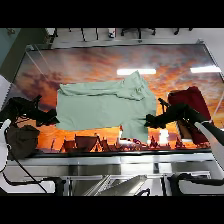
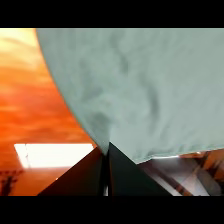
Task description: Fold the shirts.
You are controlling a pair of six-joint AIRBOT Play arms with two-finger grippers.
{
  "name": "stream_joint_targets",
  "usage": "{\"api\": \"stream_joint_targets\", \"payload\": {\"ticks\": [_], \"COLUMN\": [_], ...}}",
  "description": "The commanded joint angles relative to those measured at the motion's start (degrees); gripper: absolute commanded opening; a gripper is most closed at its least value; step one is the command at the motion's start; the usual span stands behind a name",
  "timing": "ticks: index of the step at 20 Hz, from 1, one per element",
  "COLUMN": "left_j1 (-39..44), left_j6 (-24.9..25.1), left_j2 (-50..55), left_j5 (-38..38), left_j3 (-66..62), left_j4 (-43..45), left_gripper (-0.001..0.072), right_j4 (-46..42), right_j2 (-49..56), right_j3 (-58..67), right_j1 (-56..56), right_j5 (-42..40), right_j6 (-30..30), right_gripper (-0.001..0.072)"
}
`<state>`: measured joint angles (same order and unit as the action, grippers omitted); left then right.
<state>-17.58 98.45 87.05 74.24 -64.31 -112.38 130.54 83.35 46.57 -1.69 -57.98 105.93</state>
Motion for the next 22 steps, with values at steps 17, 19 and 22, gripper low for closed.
{"api": "stream_joint_targets", "payload": {"ticks": [17,19,22], "left_j1": [2.6,3.2,4.3], "left_j6": [-8.4,-9.6,-10.1], "left_j2": [3.4,8.3,15.5], "left_j5": [6.6,6.5,6.5], "left_j3": [-20.9,-26.3,-33.2], "left_j4": [16.4,16.3,16.3], "left_gripper": [0.0011,0.0011,0.0012], "right_j4": [4.8,4.8,5.4], "right_j2": [-0.5,6.2,13.9], "right_j3": [18.1,25.0,30.8], "right_j1": [3.4,3.7,3.7], "right_j5": [8.5,8.3,8.5], "right_j6": [3.8,3.6,3.6], "right_gripper": [0.0023,0.0024,0.0024]}}
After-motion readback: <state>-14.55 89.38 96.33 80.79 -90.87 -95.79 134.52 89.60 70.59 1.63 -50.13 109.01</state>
